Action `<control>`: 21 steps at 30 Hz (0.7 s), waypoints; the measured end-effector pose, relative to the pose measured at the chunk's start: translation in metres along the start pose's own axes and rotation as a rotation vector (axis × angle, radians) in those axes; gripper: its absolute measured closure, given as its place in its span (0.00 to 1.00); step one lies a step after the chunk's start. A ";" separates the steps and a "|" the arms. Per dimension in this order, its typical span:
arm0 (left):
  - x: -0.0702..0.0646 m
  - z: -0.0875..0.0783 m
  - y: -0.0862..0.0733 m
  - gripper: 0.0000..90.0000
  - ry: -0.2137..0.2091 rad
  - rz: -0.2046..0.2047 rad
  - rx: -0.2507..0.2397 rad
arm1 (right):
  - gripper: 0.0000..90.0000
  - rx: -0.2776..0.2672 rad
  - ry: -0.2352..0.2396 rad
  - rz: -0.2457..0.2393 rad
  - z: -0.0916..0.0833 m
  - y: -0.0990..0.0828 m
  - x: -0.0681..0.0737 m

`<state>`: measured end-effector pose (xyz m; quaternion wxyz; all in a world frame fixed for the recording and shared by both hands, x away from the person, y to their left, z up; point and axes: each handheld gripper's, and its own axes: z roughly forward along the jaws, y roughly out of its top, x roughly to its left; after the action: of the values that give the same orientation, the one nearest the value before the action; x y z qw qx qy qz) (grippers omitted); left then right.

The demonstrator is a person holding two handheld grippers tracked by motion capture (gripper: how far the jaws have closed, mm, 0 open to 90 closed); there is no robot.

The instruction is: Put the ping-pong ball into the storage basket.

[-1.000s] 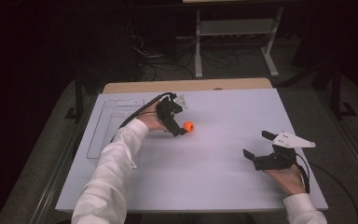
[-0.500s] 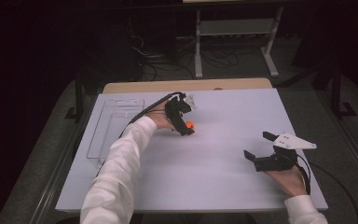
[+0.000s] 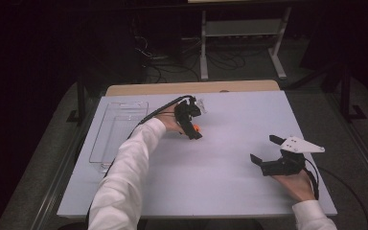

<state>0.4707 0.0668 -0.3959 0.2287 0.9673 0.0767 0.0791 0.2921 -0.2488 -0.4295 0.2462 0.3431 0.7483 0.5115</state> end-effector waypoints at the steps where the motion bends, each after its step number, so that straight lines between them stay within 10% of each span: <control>1: 0.001 0.001 0.000 0.00 0.001 0.000 0.003 | 0.00 0.000 0.000 0.000 0.000 0.000 0.000; 21: 0.004 0.018 -0.004 0.00 -0.009 -0.003 0.054 | 0.00 -0.003 0.001 0.003 -0.001 0.000 0.000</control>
<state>0.4773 0.0635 -0.4136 0.2030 0.9733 0.0791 0.0723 0.2919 -0.2496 -0.4293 0.2453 0.3437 0.7473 0.5131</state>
